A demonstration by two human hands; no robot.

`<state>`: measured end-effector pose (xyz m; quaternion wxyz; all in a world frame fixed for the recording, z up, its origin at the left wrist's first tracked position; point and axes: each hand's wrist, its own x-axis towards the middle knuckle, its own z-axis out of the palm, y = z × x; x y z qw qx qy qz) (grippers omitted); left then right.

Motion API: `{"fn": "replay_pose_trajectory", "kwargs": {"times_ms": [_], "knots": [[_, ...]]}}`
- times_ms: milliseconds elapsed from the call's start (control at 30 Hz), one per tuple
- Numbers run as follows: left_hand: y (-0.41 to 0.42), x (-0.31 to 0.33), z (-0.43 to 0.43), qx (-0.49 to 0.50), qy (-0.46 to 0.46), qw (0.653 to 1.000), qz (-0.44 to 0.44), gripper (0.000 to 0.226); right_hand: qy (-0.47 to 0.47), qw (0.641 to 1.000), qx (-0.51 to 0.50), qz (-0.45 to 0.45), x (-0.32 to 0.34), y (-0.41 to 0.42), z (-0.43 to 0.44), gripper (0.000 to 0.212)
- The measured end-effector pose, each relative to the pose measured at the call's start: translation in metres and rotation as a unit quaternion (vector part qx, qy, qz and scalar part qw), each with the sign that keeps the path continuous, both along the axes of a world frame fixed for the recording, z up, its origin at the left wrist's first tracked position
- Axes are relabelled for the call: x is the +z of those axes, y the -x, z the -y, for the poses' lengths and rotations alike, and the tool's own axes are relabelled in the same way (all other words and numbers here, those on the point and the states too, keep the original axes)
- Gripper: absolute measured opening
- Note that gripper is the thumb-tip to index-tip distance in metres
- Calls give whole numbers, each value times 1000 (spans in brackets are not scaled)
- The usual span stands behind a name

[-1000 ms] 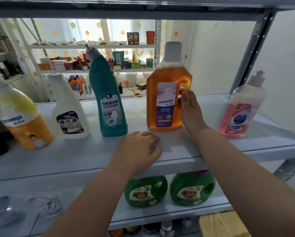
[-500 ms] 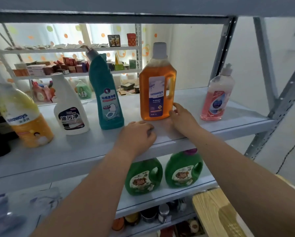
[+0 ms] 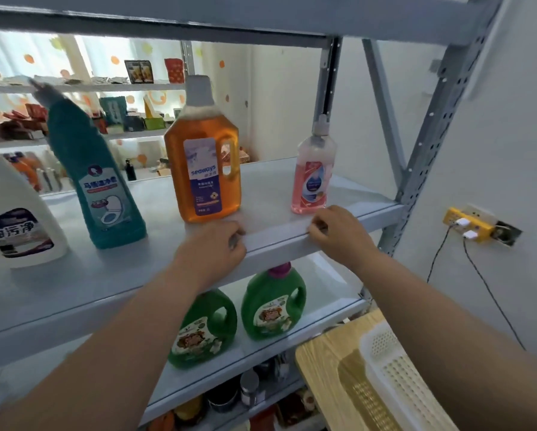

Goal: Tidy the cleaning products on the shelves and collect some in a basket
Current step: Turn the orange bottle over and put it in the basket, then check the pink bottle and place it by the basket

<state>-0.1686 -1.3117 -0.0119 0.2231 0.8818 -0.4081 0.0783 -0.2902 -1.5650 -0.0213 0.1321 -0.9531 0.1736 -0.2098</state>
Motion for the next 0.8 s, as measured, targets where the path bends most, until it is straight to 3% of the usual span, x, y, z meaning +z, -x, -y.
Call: {"fn": "replay_pose_trajectory", "kwargs": {"times_ms": [167,300,367,433,567,667,800], "knots": [[3,15,82,-28,39,990,-130,52,-33,997,-60,-44,13,-20,61,20],[-13,24,142,11,124,968,-217,78,2,999,-45,4,-3,-27,74,55],[-21,29,166,19,182,945,-272,86,15,999,-41,32,-11,-29,77,62],[-27,31,182,10,213,929,-304,81,25,997,-45,48,-15,-32,81,60],[-26,26,195,-4,219,935,-281,47,35,996,-47,63,-19,-34,85,56],[-15,26,191,0,244,924,-296,40,30,997,-37,57,-25,-25,81,54],[11,32,163,-30,217,935,-279,38,-37,997,3,61,-37,3,60,48]]}}
